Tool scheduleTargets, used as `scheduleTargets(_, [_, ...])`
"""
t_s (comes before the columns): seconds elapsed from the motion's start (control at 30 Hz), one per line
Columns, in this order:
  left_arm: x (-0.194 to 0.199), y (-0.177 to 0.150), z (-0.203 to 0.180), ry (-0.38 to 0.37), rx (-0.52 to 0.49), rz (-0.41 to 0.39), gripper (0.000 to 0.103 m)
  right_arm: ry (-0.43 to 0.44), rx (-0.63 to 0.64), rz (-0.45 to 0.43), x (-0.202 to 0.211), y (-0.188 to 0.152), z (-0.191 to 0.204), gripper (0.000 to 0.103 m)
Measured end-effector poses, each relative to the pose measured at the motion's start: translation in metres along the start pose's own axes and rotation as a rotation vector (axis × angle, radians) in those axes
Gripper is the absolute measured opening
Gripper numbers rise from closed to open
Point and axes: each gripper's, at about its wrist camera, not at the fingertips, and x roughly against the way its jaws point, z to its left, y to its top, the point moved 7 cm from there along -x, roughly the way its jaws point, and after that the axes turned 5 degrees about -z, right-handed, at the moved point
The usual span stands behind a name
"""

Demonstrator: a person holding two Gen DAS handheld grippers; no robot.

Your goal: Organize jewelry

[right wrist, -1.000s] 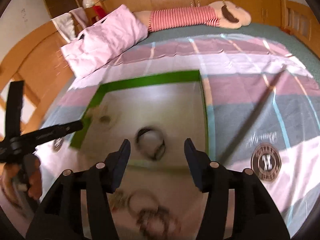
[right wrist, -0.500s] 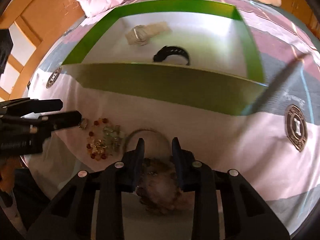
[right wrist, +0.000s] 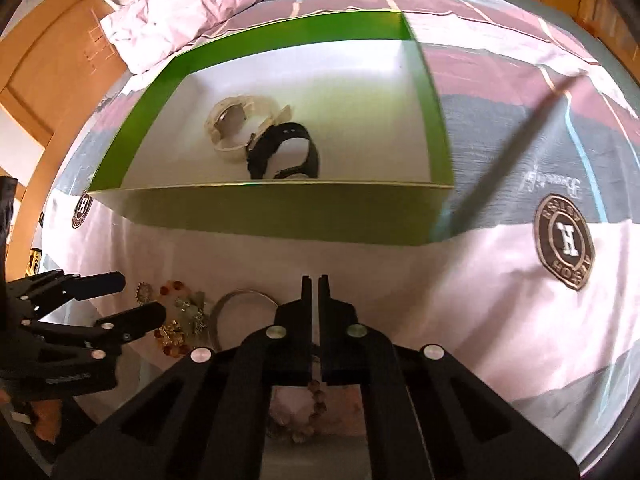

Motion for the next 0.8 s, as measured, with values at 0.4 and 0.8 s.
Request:
scheduleTargets(0.4, [-0.017, 0.007, -0.016, 0.002, -0.011, 0.016, 0.079, -0.018, 0.157, 0.192, 0.0, -0.047, -0.005, 0.048])
scheduleTargets(0.8, [-0.02, 0.01, -0.031, -0.032, -0.019, 0.0, 0.035, -0.04, 0.182, 0.094, 0.009, -0.038, -0.002, 0.008])
